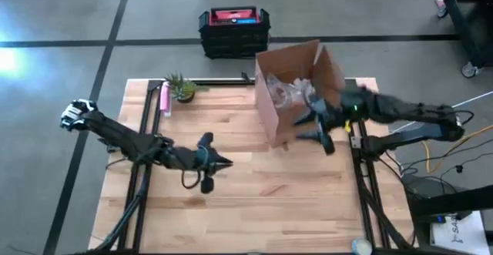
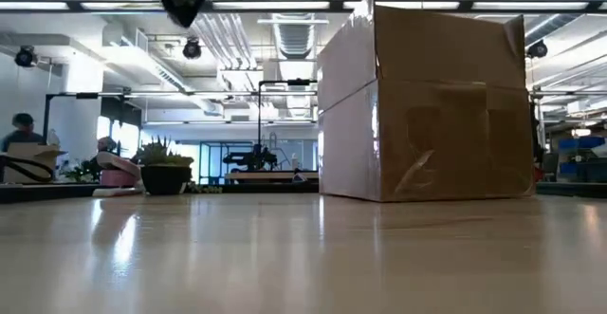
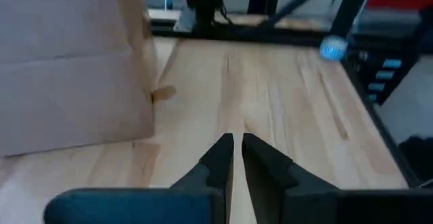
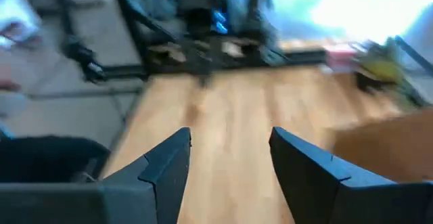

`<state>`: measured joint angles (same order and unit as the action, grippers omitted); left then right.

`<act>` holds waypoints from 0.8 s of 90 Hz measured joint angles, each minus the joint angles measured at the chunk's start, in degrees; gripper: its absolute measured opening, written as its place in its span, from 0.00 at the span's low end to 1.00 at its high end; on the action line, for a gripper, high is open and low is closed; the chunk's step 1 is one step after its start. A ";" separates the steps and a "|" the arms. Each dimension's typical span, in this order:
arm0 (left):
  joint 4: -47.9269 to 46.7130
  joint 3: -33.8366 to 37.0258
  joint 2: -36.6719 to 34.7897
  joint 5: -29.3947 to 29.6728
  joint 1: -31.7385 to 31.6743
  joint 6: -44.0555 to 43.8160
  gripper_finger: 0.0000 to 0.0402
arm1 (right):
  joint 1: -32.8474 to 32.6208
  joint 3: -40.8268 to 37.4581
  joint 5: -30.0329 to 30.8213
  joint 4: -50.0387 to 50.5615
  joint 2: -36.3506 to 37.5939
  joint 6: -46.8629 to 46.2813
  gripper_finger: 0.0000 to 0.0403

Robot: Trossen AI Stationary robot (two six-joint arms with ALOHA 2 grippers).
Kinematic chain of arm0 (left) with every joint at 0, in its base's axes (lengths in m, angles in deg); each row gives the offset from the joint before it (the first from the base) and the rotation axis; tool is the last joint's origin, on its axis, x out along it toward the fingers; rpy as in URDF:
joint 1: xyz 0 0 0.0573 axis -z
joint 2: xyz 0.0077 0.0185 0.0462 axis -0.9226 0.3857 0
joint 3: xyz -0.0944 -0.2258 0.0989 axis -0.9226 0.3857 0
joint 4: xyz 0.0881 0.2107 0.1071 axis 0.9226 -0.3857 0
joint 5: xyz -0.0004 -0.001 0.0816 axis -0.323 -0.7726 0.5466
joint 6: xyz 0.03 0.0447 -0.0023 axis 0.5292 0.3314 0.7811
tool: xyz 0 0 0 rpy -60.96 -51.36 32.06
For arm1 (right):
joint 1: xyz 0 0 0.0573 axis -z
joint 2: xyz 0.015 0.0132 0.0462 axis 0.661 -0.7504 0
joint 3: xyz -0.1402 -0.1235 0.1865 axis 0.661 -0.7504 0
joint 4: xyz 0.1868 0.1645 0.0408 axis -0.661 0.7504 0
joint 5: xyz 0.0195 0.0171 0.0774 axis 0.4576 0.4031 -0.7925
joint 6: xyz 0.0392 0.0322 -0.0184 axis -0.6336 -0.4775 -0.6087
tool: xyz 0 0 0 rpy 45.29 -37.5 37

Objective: Wrap mug
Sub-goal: Return to Home Position

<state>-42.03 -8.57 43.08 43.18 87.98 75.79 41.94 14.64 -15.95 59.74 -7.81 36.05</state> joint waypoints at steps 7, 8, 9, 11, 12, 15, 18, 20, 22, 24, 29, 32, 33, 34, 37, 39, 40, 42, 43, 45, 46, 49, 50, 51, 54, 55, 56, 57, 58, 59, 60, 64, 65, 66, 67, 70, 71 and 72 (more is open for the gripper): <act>4.77 4.63 -2.94 -1.00 -1.78 -0.09 0.05 | -2.54 -5.88 4.86 -6.12 0.36 -1.16 0.41; 5.21 5.20 -3.34 -1.05 -2.04 -0.10 0.05 | -2.82 -6.59 5.41 -6.65 0.37 -1.28 0.41; 5.66 5.74 -3.72 -1.11 -2.30 -0.10 0.05 | -3.12 -7.30 5.85 -7.05 0.38 -1.34 0.40; 6.46 6.73 -4.42 -1.35 -2.86 -0.10 0.05 | -3.68 -8.71 6.73 -7.63 0.39 -1.41 0.39; 6.77 7.19 -4.76 -1.50 -3.15 -0.10 0.05 | -3.91 -9.44 7.18 -8.08 0.39 -1.53 0.39; 7.18 8.37 -5.74 -1.93 -3.95 -0.11 0.05 | -4.57 -11.17 8.11 -9.68 0.34 -1.91 0.37; 7.26 9.60 -6.80 -2.09 -4.81 -0.12 0.05 | -4.94 -12.59 8.67 -11.83 0.30 -2.32 0.36; 7.26 10.32 -7.42 -2.10 -5.32 -0.12 0.05 | -5.16 -13.59 9.02 -13.28 0.31 -2.46 0.35; 7.32 10.94 -7.96 -2.12 -5.86 -0.12 0.05 | -5.38 -14.70 9.17 -14.61 0.37 -2.59 0.33; 7.56 11.41 -8.41 -2.14 -6.42 -0.12 0.05 | -5.52 -15.90 9.21 -15.94 0.45 -2.84 0.32; 7.95 12.69 -9.67 -2.97 -7.64 -0.07 0.05 | -5.61 -19.14 9.19 -20.54 0.43 -3.01 0.29; 7.97 13.53 -10.41 -3.75 -8.33 0.01 0.05 | -5.57 -21.17 8.56 -23.77 0.57 -2.86 0.27; 8.06 13.79 -10.63 -3.98 -8.55 0.05 0.05 | -5.56 -21.87 8.33 -24.86 0.68 -2.82 0.26; 8.25 14.05 -10.83 -4.23 -8.78 0.08 0.05 | -5.56 -22.57 8.10 -25.94 0.80 -2.79 0.26; 9.68 14.84 -11.24 -5.27 -9.51 0.24 0.05 | -5.56 -24.64 7.48 -29.20 1.30 -2.73 0.24; 10.46 15.32 -11.59 -5.85 -9.97 0.48 0.05 | -5.55 -25.94 7.12 -31.15 1.74 -2.72 0.22; 10.67 15.58 -11.79 -6.23 -10.19 0.62 0.05 | -5.50 -26.56 6.90 -31.96 1.99 -2.71 0.21; 10.86 16.12 -12.28 -6.86 -10.64 0.99 0.05 | -5.33 -27.87 6.56 -33.52 2.52 -2.66 0.20; 10.86 16.33 -12.48 -7.01 -10.83 1.13 0.05 | -5.26 -28.46 6.49 -33.97 2.76 -2.59 0.19; 10.84 16.71 -12.81 -7.32 -11.24 1.45 0.05 | -5.04 -29.58 6.41 -34.64 3.22 -2.34 0.18; 10.89 16.82 -12.90 -7.48 -11.44 1.62 0.05 | -4.91 -30.10 6.42 -34.86 3.48 -2.12 0.17; 11.35 17.06 -13.07 -7.70 -12.07 2.21 0.05 | -4.54 -31.48 6.50 -35.05 4.30 -1.30 0.14; 11.53 17.15 -13.11 -7.70 -12.27 2.42 0.05 | -4.40 -31.91 6.53 -34.98 4.59 -1.25 0.14; 11.57 17.25 -13.22 -7.73 -12.46 2.62 0.05 | -4.25 -32.35 6.53 -34.84 4.87 -1.03 0.13; 11.52 17.67 -13.57 -7.77 -13.02 3.26 0.05 | -3.67 -33.66 6.54 -34.52 5.66 -0.05 0.10; 11.49 17.83 -13.69 -7.77 -13.23 3.52 0.05 | -3.49 -34.01 6.53 -34.49 5.87 0.27 0.09; 11.47 17.95 -13.78 -7.75 -13.44 3.77 0.05 | -3.31 -34.33 6.55 -34.52 6.09 0.37 0.09; 11.46 18.04 -13.85 -7.75 -13.64 4.00 0.05 | -3.09 -34.66 6.54 -34.65 6.33 0.52 0.08; 11.49 18.10 -13.90 -7.77 -13.85 4.22 0.05 | -2.85 -35.00 6.51 -34.87 6.59 0.69 0.07; 11.61 18.16 -13.90 -7.77 -14.09 4.46 0.05 | -2.58 -35.35 6.52 -35.02 6.92 0.76 0.06; 11.78 18.23 -13.90 -7.77 -14.33 4.69 0.05 | -2.30 -35.74 6.51 -35.13 7.28 0.80 0.05; 12.56 18.68 -13.95 -8.27 -15.40 5.45 0.05 | -1.08 -37.51 6.18 -35.29 8.90 0.79 0.02; 12.74 18.83 -13.99 -8.57 -15.70 5.63 0.05 | -0.74 -37.91 6.04 -35.49 9.27 0.77 0.02; 12.90 18.97 -14.03 -8.95 -16.01 5.82 0.05 | -0.41 -38.28 5.98 -35.94 9.59 0.60 0.02; 13.06 19.14 -14.11 -9.61 -16.35 5.98 0.05 | -0.08 -38.66 5.88 -36.54 9.93 0.46 0.01; 13.73 19.78 -14.29 -11.90 -17.45 6.24 0.05 | 0.87 -40.00 5.11 -38.47 10.95 0.30 0.01; 13.97 19.99 -14.34 -12.68 -17.87 6.26 0.05 | 1.17 -40.49 4.67 -39.03 11.33 0.35 0.01; 14.22 20.16 -14.36 -13.45 -18.28 6.25 0.05 | 1.46 -40.99 4.11 -39.53 11.72 0.46 0.01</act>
<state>-27.82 11.59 28.72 29.72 69.70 82.04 43.40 -26.35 -11.84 20.20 3.92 36.51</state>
